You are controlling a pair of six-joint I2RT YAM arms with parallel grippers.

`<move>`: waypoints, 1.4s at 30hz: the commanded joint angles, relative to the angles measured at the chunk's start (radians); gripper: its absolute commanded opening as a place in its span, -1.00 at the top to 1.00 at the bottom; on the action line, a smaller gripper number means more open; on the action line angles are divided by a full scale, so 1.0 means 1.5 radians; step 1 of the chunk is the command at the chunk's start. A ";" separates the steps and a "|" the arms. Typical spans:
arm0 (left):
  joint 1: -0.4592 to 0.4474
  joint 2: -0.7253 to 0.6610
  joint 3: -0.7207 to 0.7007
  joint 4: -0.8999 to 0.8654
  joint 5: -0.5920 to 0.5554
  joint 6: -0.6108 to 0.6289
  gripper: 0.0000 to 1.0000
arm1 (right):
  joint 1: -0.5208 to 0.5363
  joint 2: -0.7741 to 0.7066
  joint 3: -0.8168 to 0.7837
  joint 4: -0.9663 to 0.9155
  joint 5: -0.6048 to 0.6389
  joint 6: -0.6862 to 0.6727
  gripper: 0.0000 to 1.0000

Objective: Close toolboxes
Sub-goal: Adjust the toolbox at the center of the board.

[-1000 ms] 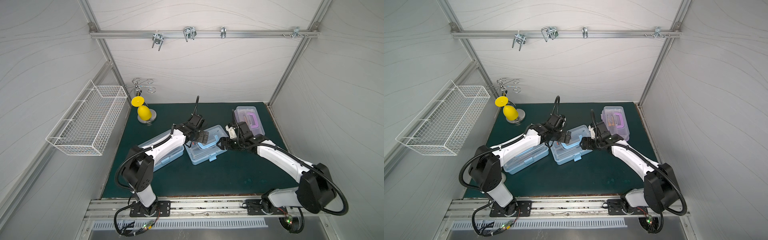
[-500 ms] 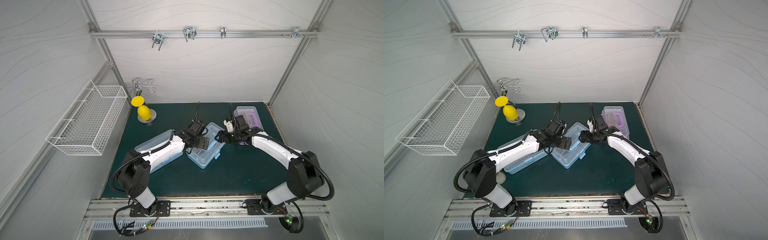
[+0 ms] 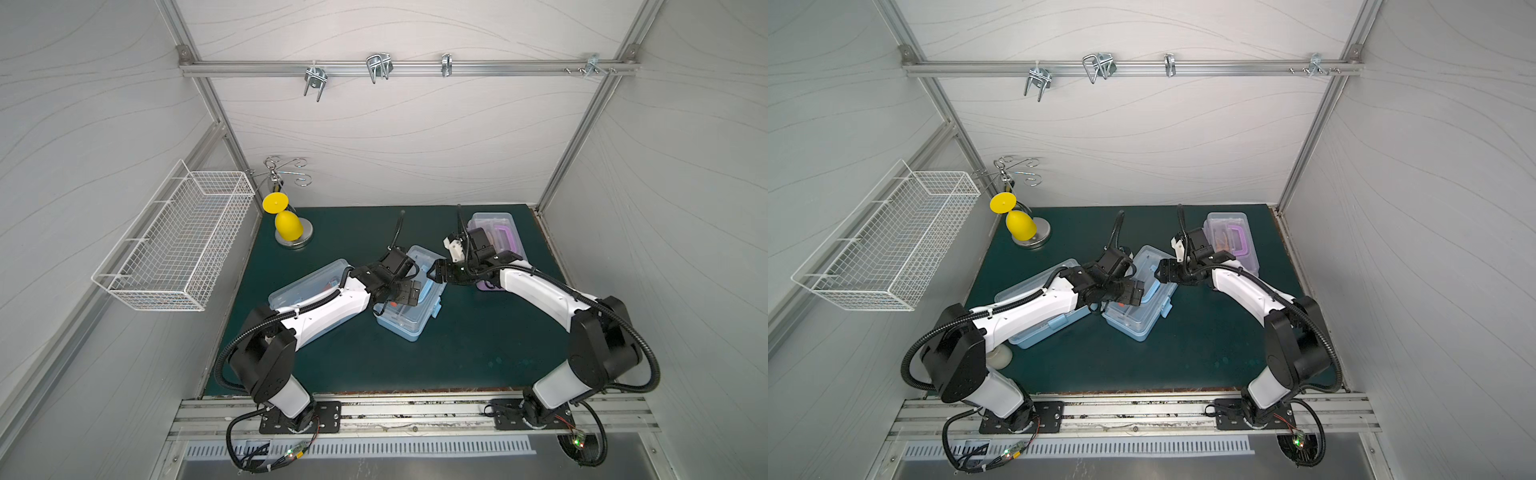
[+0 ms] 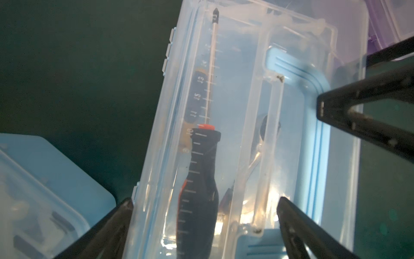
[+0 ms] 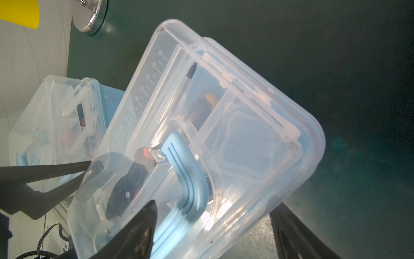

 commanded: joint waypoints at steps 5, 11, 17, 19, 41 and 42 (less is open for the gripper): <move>-0.009 -0.008 -0.015 -0.071 -0.016 -0.001 -0.99 | 0.001 -0.119 -0.071 -0.005 0.063 -0.019 -0.60; -0.008 -0.012 -0.035 -0.063 -0.011 -0.008 -0.98 | 0.001 -0.186 -0.154 -0.009 0.078 -0.011 -0.59; -0.009 -0.024 -0.055 -0.059 -0.010 -0.016 -0.99 | 0.002 -0.218 -0.203 -0.019 0.132 0.007 -0.58; -0.009 -0.029 -0.061 -0.057 -0.011 -0.019 -0.99 | 0.003 -0.210 -0.207 -0.016 0.146 0.005 -0.58; -0.010 -0.070 -0.113 -0.054 -0.015 -0.048 -0.99 | 0.095 -0.042 -0.105 0.068 0.130 -0.039 -0.57; -0.010 -0.069 -0.113 -0.054 -0.015 -0.048 -0.99 | 0.095 -0.047 -0.115 0.068 0.139 -0.039 -0.57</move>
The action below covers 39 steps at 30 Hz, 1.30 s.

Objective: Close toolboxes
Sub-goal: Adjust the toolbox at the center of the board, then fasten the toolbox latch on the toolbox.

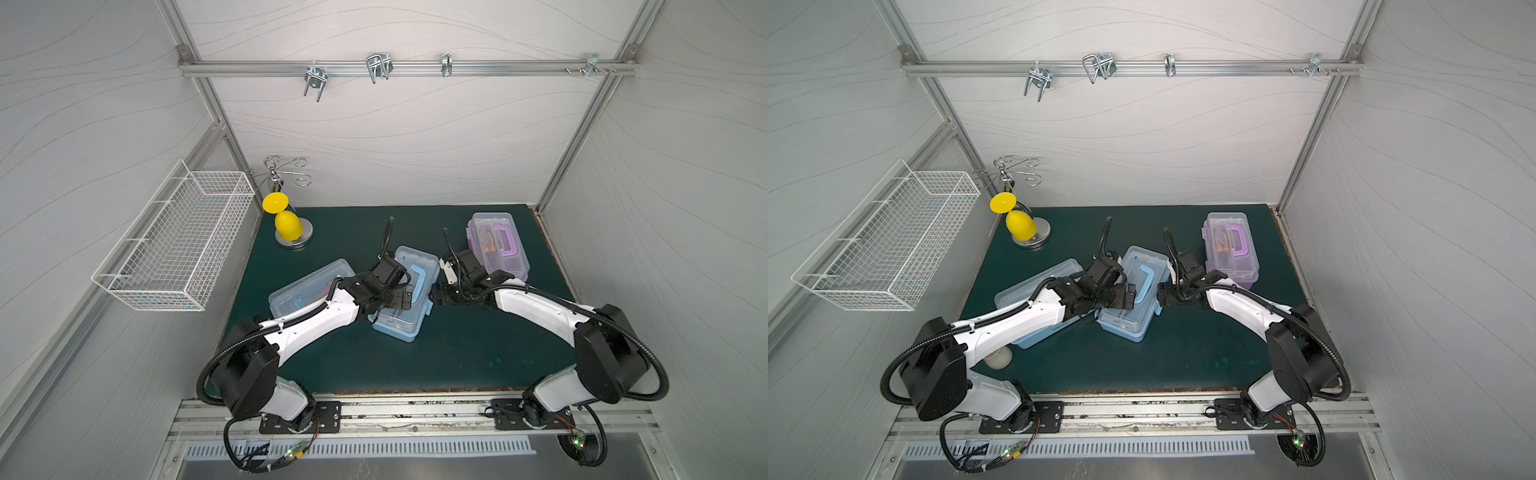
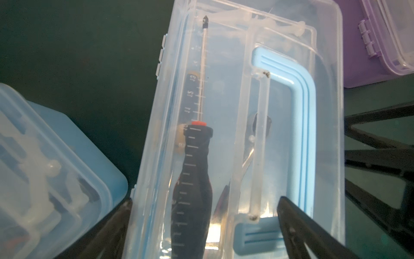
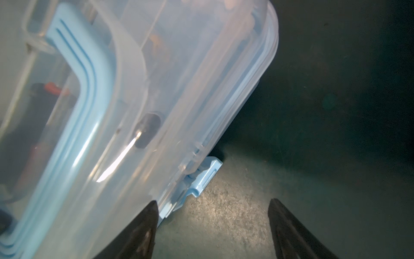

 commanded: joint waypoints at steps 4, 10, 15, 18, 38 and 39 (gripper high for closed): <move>-0.009 0.013 -0.023 -0.094 0.018 0.007 -0.99 | 0.014 -0.046 -0.072 0.071 0.027 -0.011 -0.57; -0.009 0.010 -0.028 -0.093 0.017 0.008 -0.98 | 0.067 -0.106 -0.206 0.163 0.094 -0.011 -0.54; -0.009 0.016 -0.030 -0.090 0.019 0.009 -0.98 | 0.125 -0.125 -0.260 0.240 0.156 -0.007 -0.53; -0.009 0.020 -0.031 -0.087 0.023 0.007 -0.98 | 0.139 -0.114 -0.265 0.280 0.184 -0.006 -0.50; -0.009 0.017 -0.047 -0.079 0.028 0.001 -0.98 | 0.146 0.050 -0.255 0.495 0.263 0.019 -0.24; -0.009 0.016 -0.048 -0.079 0.027 0.001 -0.98 | 0.146 0.050 -0.258 0.497 0.272 0.021 -0.24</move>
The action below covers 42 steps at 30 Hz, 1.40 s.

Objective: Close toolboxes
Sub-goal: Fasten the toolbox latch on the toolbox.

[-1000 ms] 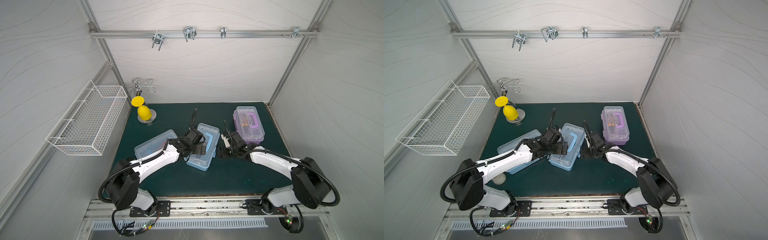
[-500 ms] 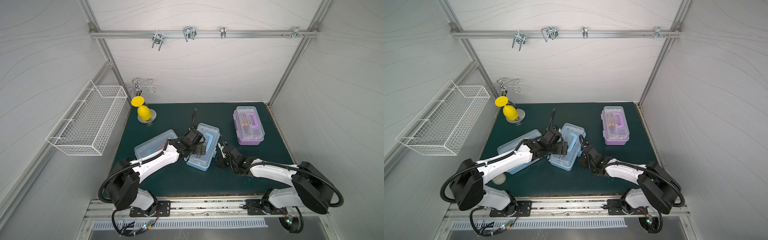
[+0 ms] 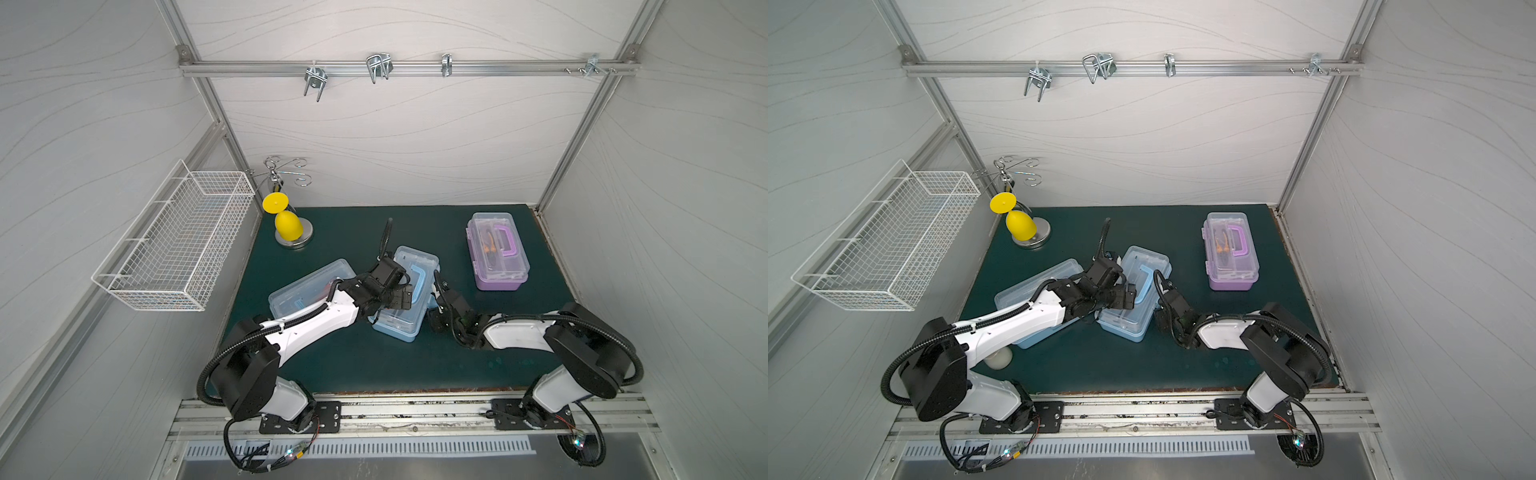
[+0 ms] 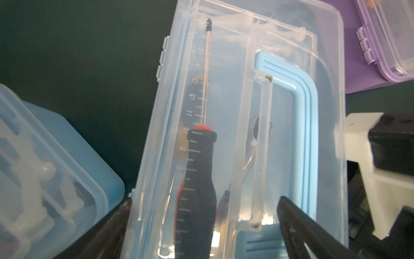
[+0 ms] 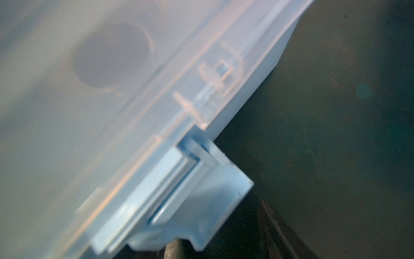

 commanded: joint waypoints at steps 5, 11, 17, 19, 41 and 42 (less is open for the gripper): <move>-0.009 0.014 -0.034 -0.100 0.029 0.009 -0.98 | 0.008 0.000 0.000 0.056 0.063 0.013 -0.22; -0.009 0.011 -0.036 -0.099 0.028 0.009 -0.98 | 0.007 -0.030 -0.014 0.027 0.090 0.011 -0.32; -0.009 0.009 -0.038 -0.099 0.025 0.009 -0.98 | 0.007 -0.072 -0.027 0.006 0.118 0.002 -0.37; -0.009 0.009 -0.038 -0.099 0.025 0.009 -0.99 | 0.007 -0.083 -0.027 -0.002 0.123 -0.004 -0.38; -0.009 0.003 -0.040 -0.097 0.026 0.010 -0.98 | -0.092 -0.188 -0.026 -0.063 -0.092 0.015 -0.54; -0.009 0.003 -0.039 -0.097 0.026 0.010 -0.98 | -0.100 -0.189 -0.025 -0.064 -0.127 0.023 -0.54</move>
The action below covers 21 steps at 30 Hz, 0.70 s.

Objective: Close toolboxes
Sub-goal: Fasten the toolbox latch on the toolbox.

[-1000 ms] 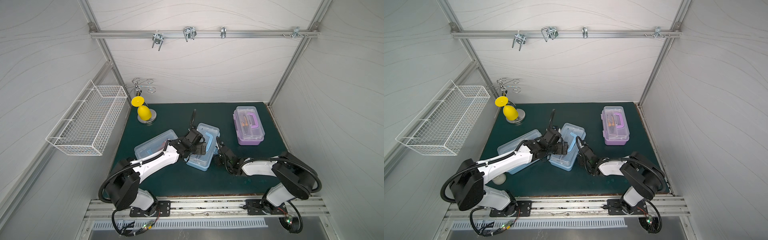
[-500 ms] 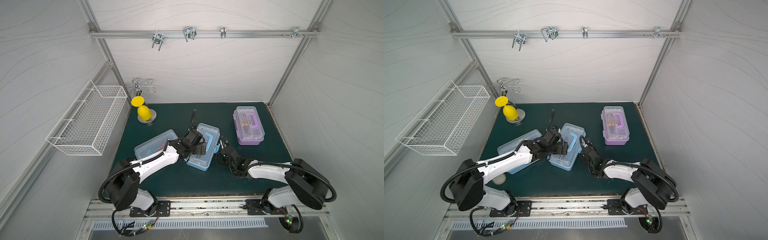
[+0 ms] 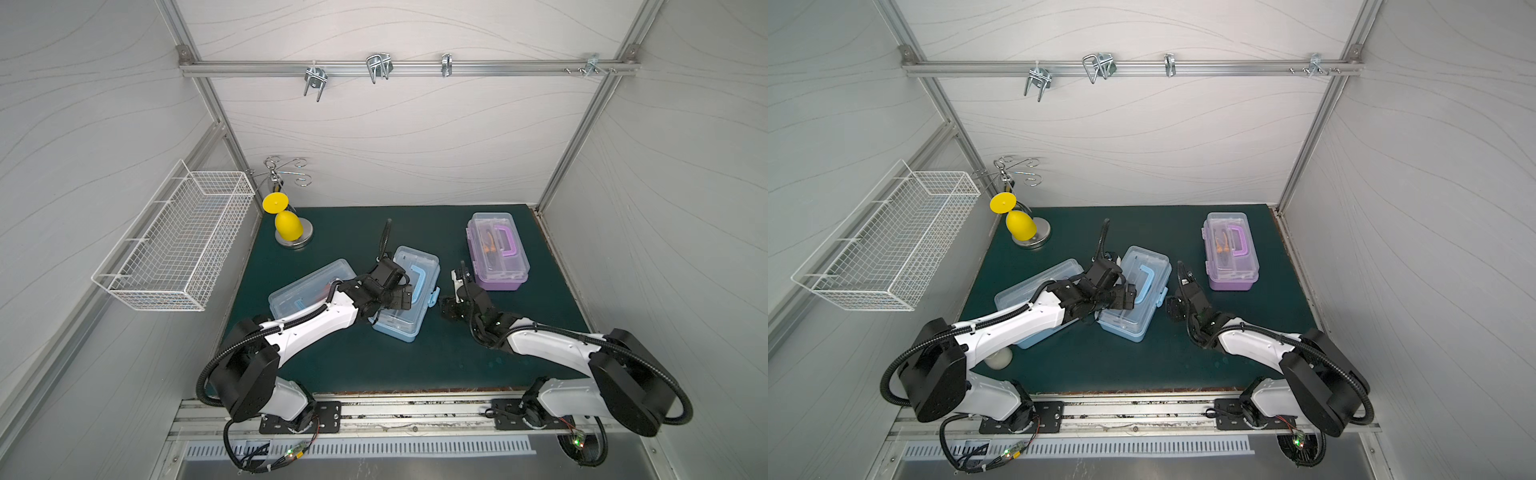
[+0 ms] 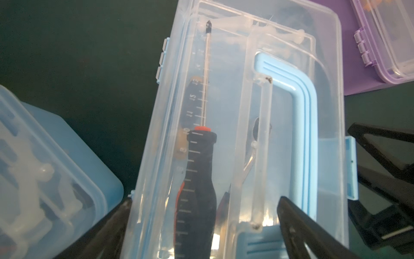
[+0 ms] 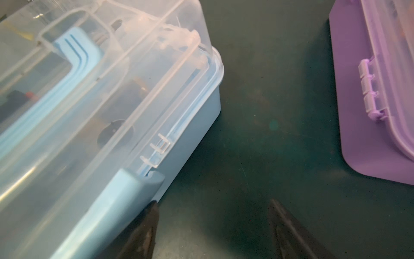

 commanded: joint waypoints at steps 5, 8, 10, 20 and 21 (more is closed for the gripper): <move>-0.009 0.011 -0.027 -0.109 0.027 0.011 -0.99 | -0.042 -0.015 0.011 0.000 -0.233 0.067 -0.48; -0.009 0.010 -0.025 -0.111 0.028 0.012 -0.98 | -0.047 -0.021 0.013 -0.006 -0.259 0.100 -0.46; -0.009 0.009 -0.026 -0.112 0.027 0.012 -0.98 | -0.048 -0.029 0.012 -0.014 -0.260 0.122 -0.46; -0.009 0.007 -0.023 -0.115 0.029 0.015 -0.98 | -0.060 -0.056 -0.010 0.017 -0.294 0.233 -0.32; -0.009 0.007 -0.022 -0.115 0.029 0.015 -0.98 | -0.061 -0.057 -0.012 0.024 -0.297 0.242 -0.30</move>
